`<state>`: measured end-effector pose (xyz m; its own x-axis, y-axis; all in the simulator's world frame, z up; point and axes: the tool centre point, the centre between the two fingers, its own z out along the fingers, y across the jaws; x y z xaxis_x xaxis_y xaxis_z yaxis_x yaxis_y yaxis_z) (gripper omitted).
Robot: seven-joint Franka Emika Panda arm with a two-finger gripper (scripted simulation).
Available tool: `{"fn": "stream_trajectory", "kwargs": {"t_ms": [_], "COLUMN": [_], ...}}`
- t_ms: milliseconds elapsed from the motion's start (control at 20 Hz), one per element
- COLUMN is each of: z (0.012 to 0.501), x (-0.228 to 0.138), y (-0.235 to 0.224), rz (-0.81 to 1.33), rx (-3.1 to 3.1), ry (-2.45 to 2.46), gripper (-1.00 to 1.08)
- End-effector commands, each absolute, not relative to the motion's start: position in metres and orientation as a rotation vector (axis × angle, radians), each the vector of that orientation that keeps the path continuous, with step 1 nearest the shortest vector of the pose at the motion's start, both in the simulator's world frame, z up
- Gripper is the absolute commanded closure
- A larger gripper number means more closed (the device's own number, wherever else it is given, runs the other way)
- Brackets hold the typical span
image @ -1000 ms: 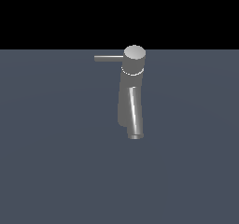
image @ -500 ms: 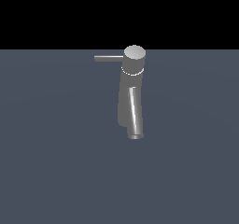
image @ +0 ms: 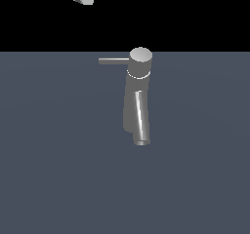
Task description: Turn on the faucet by rotating a designated handle.
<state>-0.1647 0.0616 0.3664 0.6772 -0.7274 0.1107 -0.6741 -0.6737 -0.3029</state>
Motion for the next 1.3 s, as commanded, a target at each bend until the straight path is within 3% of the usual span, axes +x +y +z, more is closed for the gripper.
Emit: {"fn": "stream_trajectory", "kwargs": {"t_ms": [0,1250], "z": [0.359,0.301], "x": [-0.154,-0.047], "y": [0.063,0.055], "rz": [-0.349,-0.534], "rx": [-2.6,-2.021], "ry": [1.2,1.768], "gripper": [1.08,1.08]}}
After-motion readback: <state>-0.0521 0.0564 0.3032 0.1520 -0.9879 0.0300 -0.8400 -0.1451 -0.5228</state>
